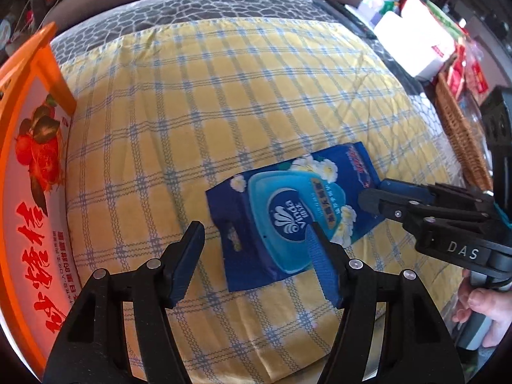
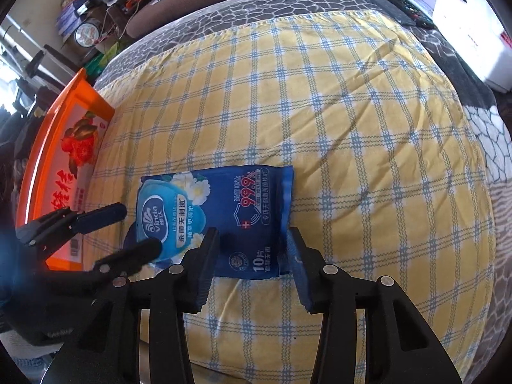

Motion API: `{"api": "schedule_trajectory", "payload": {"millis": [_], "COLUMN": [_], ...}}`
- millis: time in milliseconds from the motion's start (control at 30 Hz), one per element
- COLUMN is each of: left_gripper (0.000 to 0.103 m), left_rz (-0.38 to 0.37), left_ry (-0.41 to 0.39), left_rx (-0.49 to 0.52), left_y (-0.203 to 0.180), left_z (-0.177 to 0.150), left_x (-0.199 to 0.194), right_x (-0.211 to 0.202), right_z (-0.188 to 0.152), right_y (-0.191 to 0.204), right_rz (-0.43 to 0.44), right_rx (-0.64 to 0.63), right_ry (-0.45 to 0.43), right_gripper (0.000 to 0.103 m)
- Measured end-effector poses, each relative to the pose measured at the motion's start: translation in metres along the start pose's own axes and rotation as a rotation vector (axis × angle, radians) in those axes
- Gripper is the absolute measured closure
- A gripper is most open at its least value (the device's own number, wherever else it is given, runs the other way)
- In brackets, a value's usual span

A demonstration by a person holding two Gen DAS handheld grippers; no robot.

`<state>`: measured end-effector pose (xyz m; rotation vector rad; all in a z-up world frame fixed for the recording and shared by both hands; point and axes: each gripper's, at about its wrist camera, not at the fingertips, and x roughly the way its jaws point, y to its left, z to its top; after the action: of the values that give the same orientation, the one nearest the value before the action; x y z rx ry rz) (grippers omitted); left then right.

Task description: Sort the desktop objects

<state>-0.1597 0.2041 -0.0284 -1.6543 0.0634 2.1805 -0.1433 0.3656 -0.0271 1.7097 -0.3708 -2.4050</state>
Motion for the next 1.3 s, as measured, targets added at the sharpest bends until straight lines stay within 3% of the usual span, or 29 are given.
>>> {"api": "schedule_trajectory", "payload": {"millis": [167, 467, 567, 833, 867, 900, 933, 967, 1067, 1200, 1300], "left_gripper": [0.041, 0.043, 0.044, 0.047, 0.054, 0.057, 0.057, 0.057, 0.057, 0.052, 0.042], "left_rz": [-0.110, -0.119, -0.110, -0.158, -0.197, -0.208, -0.193, -0.172, -0.136, -0.114, -0.104], "left_ry": [0.047, 0.027, 0.015, -0.043, -0.050, -0.056, -0.069, -0.083, -0.109, -0.099, -0.081], "left_rx": [-0.042, 0.018, 0.035, 0.036, 0.031, 0.031, 0.042, 0.060, 0.071, 0.064, 0.038], "left_y": [0.006, -0.022, -0.027, -0.025, -0.026, -0.028, -0.032, -0.035, -0.031, -0.014, -0.002], "left_z": [-0.003, -0.002, -0.002, 0.003, 0.003, 0.003, 0.003, 0.002, 0.001, -0.006, -0.014], "left_x": [0.012, 0.005, -0.002, -0.042, -0.051, -0.059, -0.068, -0.077, -0.096, -0.102, -0.094], "right_x": [0.003, -0.002, -0.003, -0.025, -0.031, -0.037, -0.042, -0.050, -0.068, -0.081, -0.074], "right_z": [-0.002, -0.002, -0.003, -0.001, 0.000, 0.002, 0.004, 0.006, 0.015, 0.011, 0.003], "right_y": [-0.013, -0.008, 0.000, 0.011, 0.014, 0.019, 0.026, 0.037, 0.071, 0.082, 0.069], "right_rz": [0.069, 0.124, 0.088, 0.119, 0.131, 0.205, 0.266, 0.250, 0.146, 0.045, -0.006], "right_rx": [0.074, 0.086, 0.055, 0.060, 0.055, 0.058, 0.073, 0.065, -0.030, -0.067, -0.060], "right_ry": [-0.005, -0.024, -0.015, -0.050, -0.058, -0.062, -0.064, -0.076, -0.098, -0.117, -0.096], "right_gripper": [0.052, 0.057, 0.057, 0.057, 0.064, 0.089, 0.093, 0.093, 0.092, 0.070, 0.061]}}
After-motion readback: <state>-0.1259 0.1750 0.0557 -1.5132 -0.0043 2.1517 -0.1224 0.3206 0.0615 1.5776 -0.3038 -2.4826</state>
